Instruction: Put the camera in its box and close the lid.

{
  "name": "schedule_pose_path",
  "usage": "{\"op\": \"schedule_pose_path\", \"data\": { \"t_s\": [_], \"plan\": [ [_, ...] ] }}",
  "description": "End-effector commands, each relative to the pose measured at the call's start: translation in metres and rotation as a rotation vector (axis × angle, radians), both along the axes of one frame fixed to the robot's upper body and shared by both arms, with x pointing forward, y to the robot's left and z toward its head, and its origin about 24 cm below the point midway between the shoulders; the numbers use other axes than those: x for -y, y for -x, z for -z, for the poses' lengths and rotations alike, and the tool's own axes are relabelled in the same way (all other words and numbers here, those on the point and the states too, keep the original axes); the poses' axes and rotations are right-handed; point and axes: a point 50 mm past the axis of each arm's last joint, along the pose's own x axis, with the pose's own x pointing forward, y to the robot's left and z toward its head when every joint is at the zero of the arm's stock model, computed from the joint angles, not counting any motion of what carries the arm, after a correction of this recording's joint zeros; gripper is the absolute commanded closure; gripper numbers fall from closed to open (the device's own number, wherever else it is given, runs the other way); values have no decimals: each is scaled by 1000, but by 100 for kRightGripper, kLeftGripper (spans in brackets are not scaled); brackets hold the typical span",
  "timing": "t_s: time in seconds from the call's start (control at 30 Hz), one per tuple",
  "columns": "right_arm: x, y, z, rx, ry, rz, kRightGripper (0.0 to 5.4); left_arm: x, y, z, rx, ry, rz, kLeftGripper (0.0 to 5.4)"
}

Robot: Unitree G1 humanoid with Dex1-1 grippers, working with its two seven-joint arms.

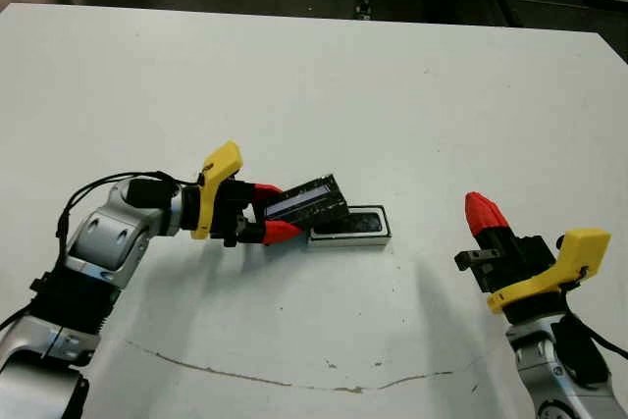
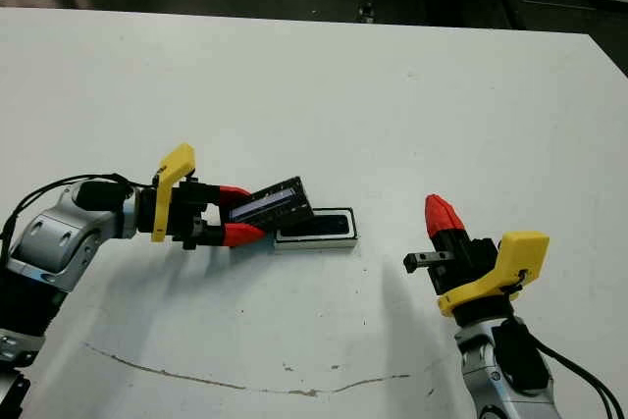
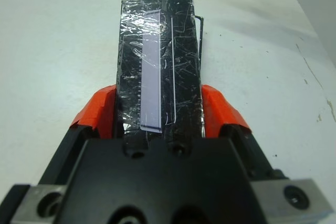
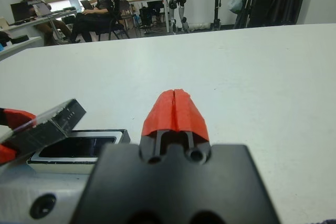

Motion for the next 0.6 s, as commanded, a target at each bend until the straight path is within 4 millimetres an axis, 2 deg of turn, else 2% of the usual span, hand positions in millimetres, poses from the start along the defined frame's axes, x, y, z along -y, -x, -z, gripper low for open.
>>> {"op": "schedule_pose_path", "data": {
  "t_s": [0.03,0.3,0.6],
  "plan": [
    [2,2,1,-20,5,4,540,2,2,10,-44,-9,-11,221],
    [2,2,1,-17,10,13,540,10,5,17,-95,17,23,221],
    [2,3,1,-19,13,15,540,18,11,15,-100,19,71,221]
  ]
}}
